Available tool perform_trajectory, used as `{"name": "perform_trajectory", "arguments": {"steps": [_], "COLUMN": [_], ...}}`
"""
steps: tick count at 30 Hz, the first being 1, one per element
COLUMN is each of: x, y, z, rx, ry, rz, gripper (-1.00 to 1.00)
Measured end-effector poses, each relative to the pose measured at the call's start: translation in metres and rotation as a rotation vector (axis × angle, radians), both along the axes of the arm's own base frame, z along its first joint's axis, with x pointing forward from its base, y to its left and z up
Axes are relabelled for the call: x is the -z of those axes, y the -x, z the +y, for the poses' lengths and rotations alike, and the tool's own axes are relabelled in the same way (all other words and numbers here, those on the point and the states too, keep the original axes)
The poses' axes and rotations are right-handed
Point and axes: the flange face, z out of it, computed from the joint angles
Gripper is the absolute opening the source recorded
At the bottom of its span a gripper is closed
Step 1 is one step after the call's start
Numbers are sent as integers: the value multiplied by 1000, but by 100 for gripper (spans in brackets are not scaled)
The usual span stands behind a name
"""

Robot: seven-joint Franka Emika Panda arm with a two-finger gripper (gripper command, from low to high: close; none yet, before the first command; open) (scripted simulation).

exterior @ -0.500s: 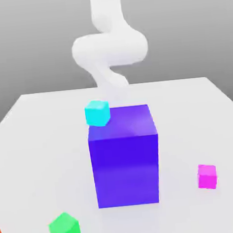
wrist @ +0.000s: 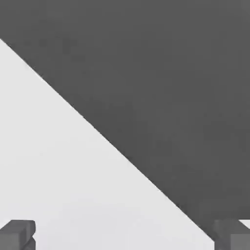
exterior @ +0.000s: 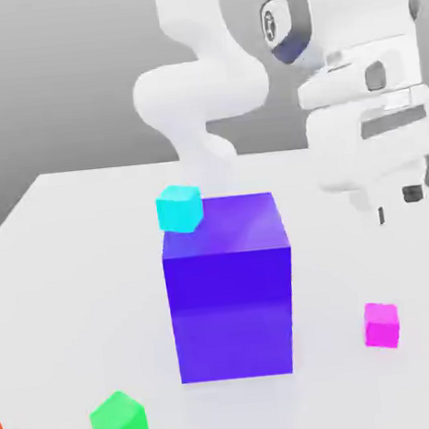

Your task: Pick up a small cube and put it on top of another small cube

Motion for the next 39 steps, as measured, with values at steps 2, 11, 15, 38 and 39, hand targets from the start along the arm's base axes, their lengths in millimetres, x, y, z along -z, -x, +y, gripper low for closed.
{"name": "perform_trajectory", "arguments": {"steps": [2,11,15,38,39], "x": [42,180,207,114,111], "y": [19,84,85,-48,-52], "z": [17,42,42,-171,-196], "rx": [-108,-386,-387,408,484], "ry": [41,150,151,72,64], "rz": [50,180,182,227,230], "gripper": [0,0,-100,-100,-100]}}
